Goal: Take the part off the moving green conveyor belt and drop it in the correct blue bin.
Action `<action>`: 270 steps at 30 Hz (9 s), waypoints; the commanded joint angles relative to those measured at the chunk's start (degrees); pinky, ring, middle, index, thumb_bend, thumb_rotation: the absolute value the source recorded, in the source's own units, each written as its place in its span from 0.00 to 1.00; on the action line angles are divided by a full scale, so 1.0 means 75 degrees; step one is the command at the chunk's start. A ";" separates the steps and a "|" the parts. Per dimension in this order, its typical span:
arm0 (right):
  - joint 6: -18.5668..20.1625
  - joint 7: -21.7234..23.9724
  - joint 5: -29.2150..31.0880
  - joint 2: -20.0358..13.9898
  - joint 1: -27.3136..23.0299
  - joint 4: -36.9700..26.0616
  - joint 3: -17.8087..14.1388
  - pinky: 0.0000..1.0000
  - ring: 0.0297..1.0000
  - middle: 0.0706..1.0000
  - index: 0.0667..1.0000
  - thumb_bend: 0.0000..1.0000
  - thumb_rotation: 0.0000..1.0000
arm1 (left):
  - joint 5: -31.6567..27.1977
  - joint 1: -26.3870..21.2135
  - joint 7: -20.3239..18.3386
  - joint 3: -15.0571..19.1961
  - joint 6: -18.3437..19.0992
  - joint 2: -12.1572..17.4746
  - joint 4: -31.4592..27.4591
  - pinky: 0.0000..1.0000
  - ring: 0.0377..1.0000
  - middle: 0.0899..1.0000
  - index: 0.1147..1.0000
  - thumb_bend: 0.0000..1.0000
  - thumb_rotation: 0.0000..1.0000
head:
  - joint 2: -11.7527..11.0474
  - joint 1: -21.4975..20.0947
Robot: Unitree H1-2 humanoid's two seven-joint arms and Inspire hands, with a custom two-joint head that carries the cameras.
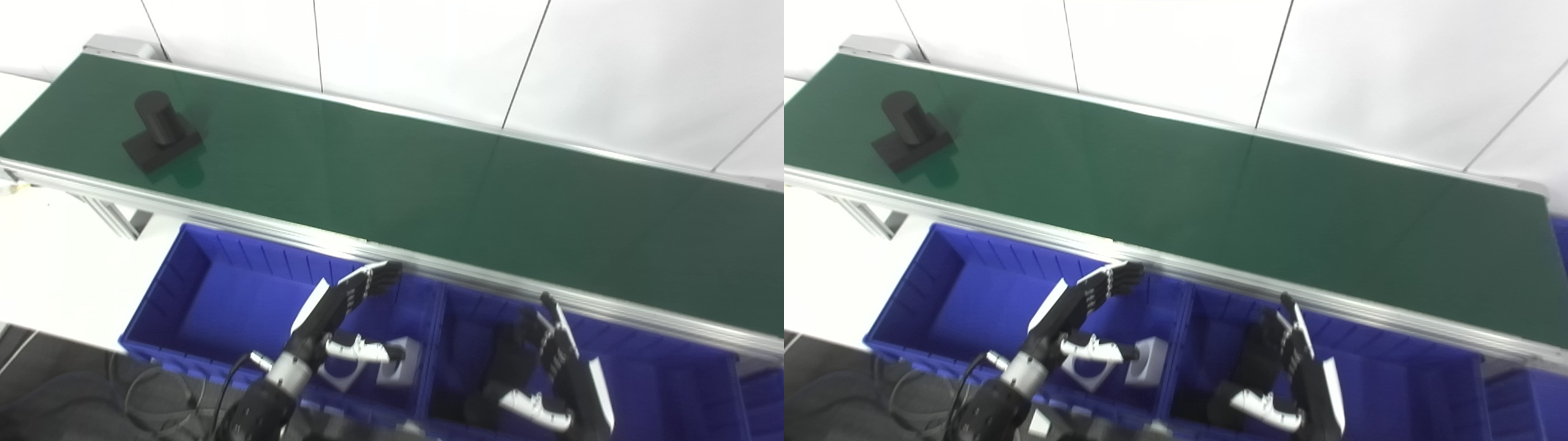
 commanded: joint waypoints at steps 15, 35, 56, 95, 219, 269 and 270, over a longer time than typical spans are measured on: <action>-0.0988 -0.0083 -0.0210 0.0067 -0.0096 0.0487 -0.0017 0.85 0.86 0.86 0.97 0.86 0.20 | -0.0076 -0.0125 0.0361 -0.0120 -0.0370 0.0065 0.0284 0.77 0.81 0.80 0.76 0.92 0.14 | -0.0800 -0.0019; -0.1314 -0.0081 0.0182 0.0081 -0.0283 0.0727 -0.0173 0.89 0.88 0.87 0.98 0.86 0.13 | -0.0435 -0.0335 0.0246 -0.0239 -0.0370 -0.0004 0.0664 0.67 0.73 0.74 0.71 0.96 0.11 | -0.1389 0.0478; -0.1044 -0.0117 -0.0047 -0.0012 -0.0679 -0.1770 -0.0232 0.74 0.78 0.81 0.88 1.00 0.25 | -0.0489 -0.0485 0.0197 -0.0186 -0.0370 -0.0169 0.0906 0.62 0.70 0.71 0.68 1.00 0.13 | -0.1505 0.0418; 0.0743 -0.0221 -0.1004 0.0720 -0.2915 -0.2294 -0.0052 0.76 0.82 0.82 0.83 0.91 0.16 | -0.0514 -0.0666 0.0157 -0.0057 -0.0370 -0.0171 0.1135 0.60 0.68 0.70 0.65 0.99 0.10 | -0.1621 0.0279; 0.2417 0.0806 -0.4016 0.0333 -0.8099 0.3413 0.2544 0.82 0.90 0.95 0.98 1.00 0.21 | -0.0678 -0.0524 -0.0527 -0.0016 -0.0370 -0.0154 0.0896 0.60 0.58 0.56 0.59 1.00 0.10 | -0.1200 -0.0407; 0.0403 -0.1979 -0.4571 0.0488 -0.7843 0.5128 0.2738 0.34 0.39 0.46 0.49 0.52 0.00 | -0.0564 -0.0462 -0.0463 -0.0017 -0.0370 -0.0105 0.0755 0.54 0.55 0.55 0.58 1.00 0.17 | -0.1050 -0.0529; 0.0404 -0.2010 -0.4579 0.0494 -0.7813 0.5097 0.2720 0.33 0.38 0.46 0.49 0.52 0.00 | -0.0589 -0.0457 -0.0487 -0.0004 -0.0370 -0.0109 0.0753 0.54 0.55 0.55 0.58 1.00 0.16 | -0.1047 -0.0532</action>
